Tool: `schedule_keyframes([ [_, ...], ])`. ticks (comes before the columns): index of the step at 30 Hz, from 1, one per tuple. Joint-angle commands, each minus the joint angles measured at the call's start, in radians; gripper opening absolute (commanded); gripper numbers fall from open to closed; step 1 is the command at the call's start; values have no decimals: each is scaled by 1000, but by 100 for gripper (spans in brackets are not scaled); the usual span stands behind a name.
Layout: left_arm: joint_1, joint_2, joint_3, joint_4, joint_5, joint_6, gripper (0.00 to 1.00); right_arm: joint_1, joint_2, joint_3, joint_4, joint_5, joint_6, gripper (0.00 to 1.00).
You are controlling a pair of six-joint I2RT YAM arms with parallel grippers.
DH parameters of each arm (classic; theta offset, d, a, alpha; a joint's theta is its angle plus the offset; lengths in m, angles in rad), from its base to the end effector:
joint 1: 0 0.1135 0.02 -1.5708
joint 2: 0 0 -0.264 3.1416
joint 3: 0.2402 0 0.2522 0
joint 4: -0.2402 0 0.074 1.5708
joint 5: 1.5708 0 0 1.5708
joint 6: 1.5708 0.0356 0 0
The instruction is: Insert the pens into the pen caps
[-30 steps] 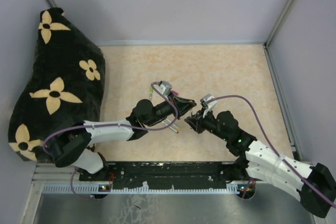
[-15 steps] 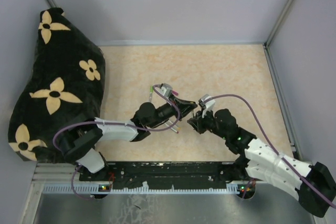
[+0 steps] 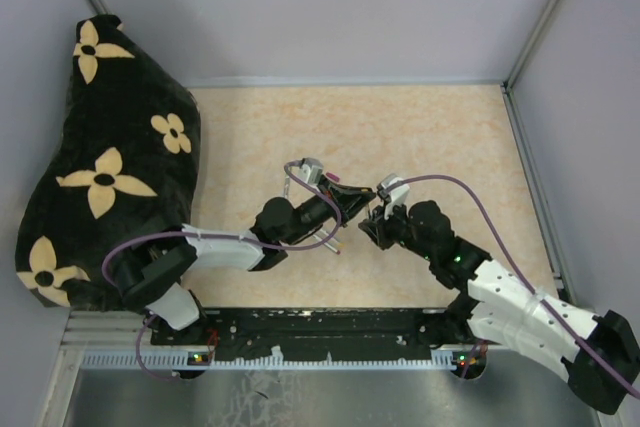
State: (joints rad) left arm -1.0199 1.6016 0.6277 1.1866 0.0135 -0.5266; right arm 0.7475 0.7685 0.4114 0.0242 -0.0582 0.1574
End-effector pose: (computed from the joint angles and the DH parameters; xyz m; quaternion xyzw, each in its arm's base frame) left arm 0.1684 -0.2751 0.2316 0.1584 0.6077 -0.5465 0.5539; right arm 0.1337 0.1267 0.2318 -0.2529 0.7741 0.2748 0.5112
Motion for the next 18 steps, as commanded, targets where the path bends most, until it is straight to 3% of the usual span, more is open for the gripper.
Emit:
schedule_keyframes([
  [1,-68,29,-48,-308,114,-11,0,-27,-38,170,378,63,-19,0],
  [8,-34,-64,81,-480,-10,88,0,-27,-53,110,266,25,15,1],
  [18,101,-90,283,-628,-30,208,0,-27,-97,25,214,-15,56,25],
])
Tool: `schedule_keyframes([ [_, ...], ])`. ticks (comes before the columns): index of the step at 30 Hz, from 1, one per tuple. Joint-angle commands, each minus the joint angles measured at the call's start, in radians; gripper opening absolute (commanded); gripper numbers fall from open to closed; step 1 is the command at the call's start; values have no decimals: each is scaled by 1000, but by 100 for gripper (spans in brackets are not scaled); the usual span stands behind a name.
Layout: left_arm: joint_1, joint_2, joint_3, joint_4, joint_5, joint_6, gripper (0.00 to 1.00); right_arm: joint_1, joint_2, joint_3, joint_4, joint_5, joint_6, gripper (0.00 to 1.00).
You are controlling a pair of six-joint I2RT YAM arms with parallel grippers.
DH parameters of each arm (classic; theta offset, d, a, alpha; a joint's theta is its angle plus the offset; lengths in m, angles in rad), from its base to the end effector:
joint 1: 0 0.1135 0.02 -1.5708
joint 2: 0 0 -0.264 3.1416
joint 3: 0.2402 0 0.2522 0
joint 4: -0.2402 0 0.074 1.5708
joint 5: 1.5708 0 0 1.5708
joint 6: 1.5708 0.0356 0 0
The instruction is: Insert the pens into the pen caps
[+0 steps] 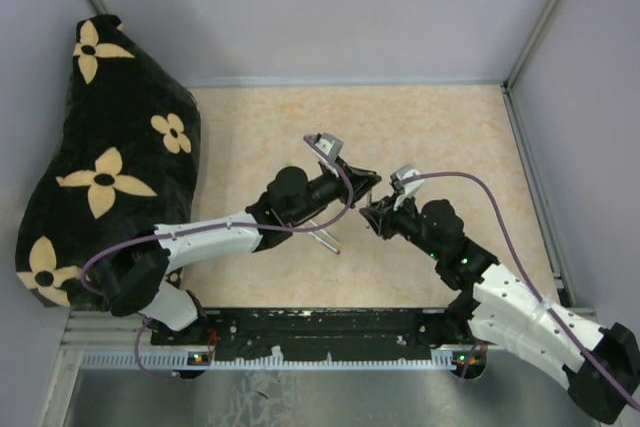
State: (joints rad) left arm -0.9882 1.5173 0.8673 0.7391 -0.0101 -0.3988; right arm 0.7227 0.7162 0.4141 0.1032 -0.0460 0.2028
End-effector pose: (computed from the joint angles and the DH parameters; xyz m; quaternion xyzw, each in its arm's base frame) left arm 0.1909 -0.2890 0.2864 0.1925 0.6469 -0.4691 0.5696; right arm 0.1339 0.1203 0.2496 -0.2129 0.7439 0.2986 0.5587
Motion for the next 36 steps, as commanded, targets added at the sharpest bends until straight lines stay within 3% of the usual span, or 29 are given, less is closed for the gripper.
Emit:
schedule_keyframes([
  [1,92,-9,58,-199,-3,88,0,-2,-52,15,128,-37,11,26],
  [9,286,-91,104,-408,-40,149,0,-2,-181,-73,67,1,35,31],
  [14,365,-56,168,-646,-124,204,0,-2,-216,-68,38,39,25,31],
  [18,450,-22,180,-748,-99,217,0,-2,-204,-63,49,35,26,31],
  [25,540,14,166,-791,-140,243,0,-2,-194,-71,60,26,32,30],
  [36,574,91,166,-777,-156,239,4,-2,-184,-69,61,21,29,28],
])
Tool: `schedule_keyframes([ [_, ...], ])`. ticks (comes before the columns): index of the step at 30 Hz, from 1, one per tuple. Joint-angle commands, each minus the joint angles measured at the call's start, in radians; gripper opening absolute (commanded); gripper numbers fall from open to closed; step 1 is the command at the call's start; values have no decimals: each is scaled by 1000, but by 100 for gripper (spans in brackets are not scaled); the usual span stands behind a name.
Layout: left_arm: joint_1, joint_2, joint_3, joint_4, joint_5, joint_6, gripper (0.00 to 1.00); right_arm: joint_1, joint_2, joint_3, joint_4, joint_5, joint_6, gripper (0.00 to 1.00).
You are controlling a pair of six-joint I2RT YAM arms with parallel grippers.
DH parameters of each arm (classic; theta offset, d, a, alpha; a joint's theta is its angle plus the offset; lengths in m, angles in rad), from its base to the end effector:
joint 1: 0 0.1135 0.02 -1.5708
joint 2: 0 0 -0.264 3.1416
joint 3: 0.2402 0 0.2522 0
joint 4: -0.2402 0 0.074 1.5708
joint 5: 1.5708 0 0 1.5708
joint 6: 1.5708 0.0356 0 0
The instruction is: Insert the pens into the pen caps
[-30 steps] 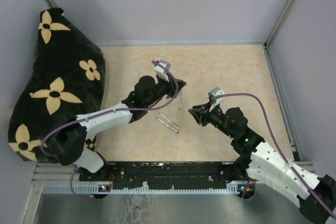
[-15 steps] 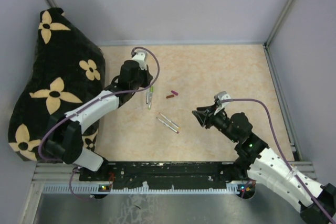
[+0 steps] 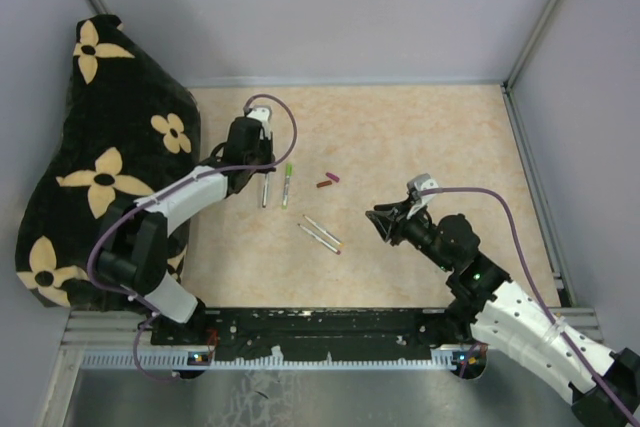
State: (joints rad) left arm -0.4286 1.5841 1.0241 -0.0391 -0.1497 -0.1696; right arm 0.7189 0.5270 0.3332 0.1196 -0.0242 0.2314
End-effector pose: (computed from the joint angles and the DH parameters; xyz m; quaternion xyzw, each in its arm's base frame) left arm 0.3234 -0.1419 0.2366 0.0793 0.8789 -0.0740 0.4645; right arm 0.1146 0.1014 0.2499 -0.1848 0.7091 0.3191 0.6009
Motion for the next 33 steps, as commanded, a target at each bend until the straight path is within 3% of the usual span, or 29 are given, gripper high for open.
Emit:
schedule_keyframes([
  [1,16,28,10,1,-21,9,5,2,5,11,46,-1,0,28],
  [5,21,47,10,2,-39,7,12,2,6,10,50,-3,3,28],
  [14,26,16,15,0,-45,0,43,2,28,8,68,-12,4,27],
  [20,27,-56,6,-19,-47,-9,53,1,47,4,89,-19,11,27],
  [25,23,-141,-25,-25,82,-24,58,2,84,14,97,-21,19,29],
  [29,10,-238,-124,72,211,-86,68,2,153,44,69,-10,26,34],
  [30,7,-260,-151,101,238,-102,74,2,179,57,57,-8,27,35],
  [32,-3,-301,-207,153,268,-129,96,2,225,78,40,-9,30,36],
  [33,-10,-316,-226,169,272,-138,99,2,246,84,40,-8,33,36],
])
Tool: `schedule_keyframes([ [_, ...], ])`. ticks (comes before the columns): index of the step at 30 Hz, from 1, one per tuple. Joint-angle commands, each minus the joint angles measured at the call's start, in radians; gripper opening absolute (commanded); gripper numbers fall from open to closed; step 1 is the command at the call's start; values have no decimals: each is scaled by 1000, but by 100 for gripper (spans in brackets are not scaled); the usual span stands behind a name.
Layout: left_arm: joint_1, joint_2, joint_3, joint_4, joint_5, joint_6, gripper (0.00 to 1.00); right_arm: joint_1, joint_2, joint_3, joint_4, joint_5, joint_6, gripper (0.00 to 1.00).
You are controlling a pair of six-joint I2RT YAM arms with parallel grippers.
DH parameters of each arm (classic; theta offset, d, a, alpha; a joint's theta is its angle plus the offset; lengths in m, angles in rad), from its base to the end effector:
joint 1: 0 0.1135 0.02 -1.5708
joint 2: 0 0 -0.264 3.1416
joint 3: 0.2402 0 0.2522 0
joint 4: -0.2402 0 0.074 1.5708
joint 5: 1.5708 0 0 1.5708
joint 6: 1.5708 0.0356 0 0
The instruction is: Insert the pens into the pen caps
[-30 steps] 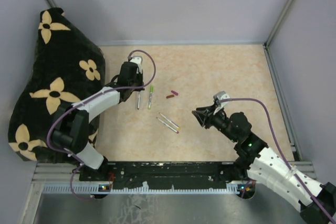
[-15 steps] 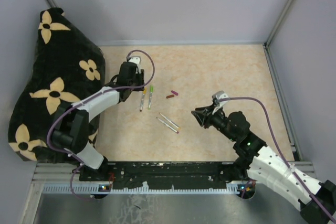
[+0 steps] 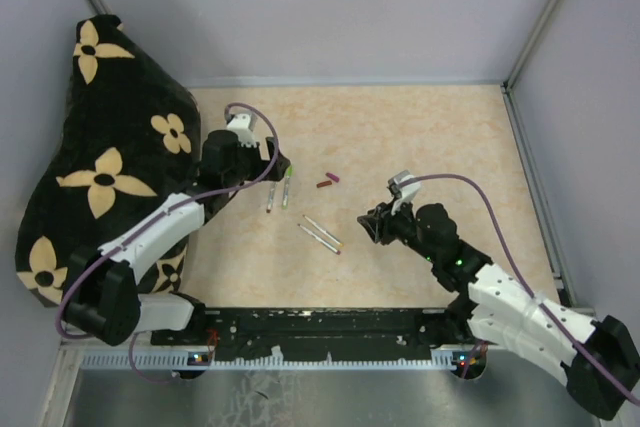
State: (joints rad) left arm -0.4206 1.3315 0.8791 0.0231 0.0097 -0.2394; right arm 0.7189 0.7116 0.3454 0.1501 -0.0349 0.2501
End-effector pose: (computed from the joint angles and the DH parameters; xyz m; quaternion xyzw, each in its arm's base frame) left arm 0.2770 -0.1243 0.2712 0.0788 0.8378 -0.1789 0.5098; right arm 0.1326 0.1177 0.2307 -0.1916 0.7553 0.3039 0.5482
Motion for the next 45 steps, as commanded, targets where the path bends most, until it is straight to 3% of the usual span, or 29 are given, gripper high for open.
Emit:
schedule_keyframes([
  [1,-23,-77,-97,117,120,-71,100,2,82,74,13,4,17,36],
  [8,-95,-123,-143,123,121,-100,100,19,192,119,-4,-13,12,38],
  [15,-166,-199,-241,212,165,-135,100,139,335,219,-72,130,-40,38],
  [32,-171,-513,-365,178,-64,-150,100,221,633,406,-125,188,-80,37],
  [45,-172,-526,-382,184,-61,-156,100,224,697,441,-143,184,-78,37],
])
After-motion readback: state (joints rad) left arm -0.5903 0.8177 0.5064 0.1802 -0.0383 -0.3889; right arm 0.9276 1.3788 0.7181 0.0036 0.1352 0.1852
